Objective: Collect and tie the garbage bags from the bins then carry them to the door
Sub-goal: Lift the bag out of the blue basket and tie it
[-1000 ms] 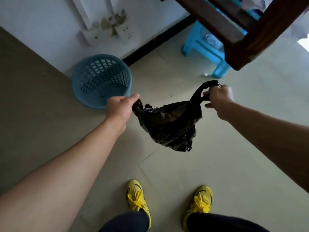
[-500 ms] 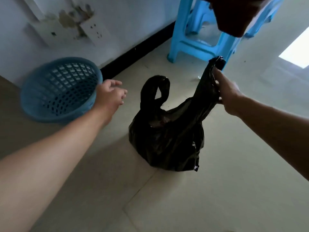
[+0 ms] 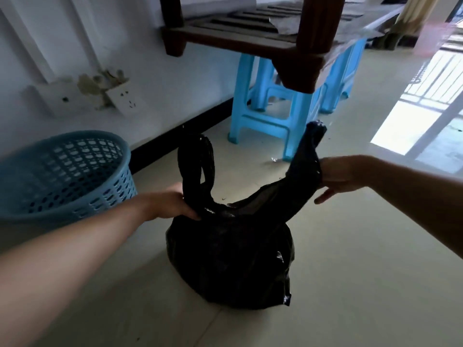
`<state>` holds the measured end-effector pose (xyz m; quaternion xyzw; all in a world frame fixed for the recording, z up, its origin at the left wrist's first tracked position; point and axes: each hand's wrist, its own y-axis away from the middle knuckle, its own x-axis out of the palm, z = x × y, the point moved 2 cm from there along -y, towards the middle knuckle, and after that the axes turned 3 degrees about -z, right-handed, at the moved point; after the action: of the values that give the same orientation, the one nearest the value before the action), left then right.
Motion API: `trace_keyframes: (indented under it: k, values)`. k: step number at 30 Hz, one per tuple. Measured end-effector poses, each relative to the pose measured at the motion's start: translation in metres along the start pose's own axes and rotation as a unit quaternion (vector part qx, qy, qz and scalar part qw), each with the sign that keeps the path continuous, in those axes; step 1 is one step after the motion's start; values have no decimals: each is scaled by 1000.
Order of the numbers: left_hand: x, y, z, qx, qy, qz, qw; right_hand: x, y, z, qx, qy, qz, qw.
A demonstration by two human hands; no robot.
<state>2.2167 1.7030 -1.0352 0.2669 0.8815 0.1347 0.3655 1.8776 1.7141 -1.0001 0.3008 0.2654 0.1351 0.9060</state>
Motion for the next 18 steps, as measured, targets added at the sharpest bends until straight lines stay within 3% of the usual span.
trace_keyframes:
  k: [5, 8, 11, 12, 16, 18]
  values:
    - [-12, 4, 0, -8, 113, -128, 985, 25, 10, -3, 24, 115, 45, 992]
    - [-11, 3, 6, -10, 179, -151, 972, 28, 6, 6, 14, 33, 93, 995]
    - [-4, 6, 15, -39, 268, -190, 944, 5, 6, 2, 33, -88, 57, 994]
    - [-2, 7, 18, -54, 291, -208, 932, 0, 7, -3, 37, -83, 42, 995]
    - [-2, 5, 26, -77, 329, -256, 906, 16, 2, -18, 75, 175, 16, 981]
    - [0, 2, 26, -77, 329, -245, 909, 40, -4, -10, 42, 165, 30, 985]
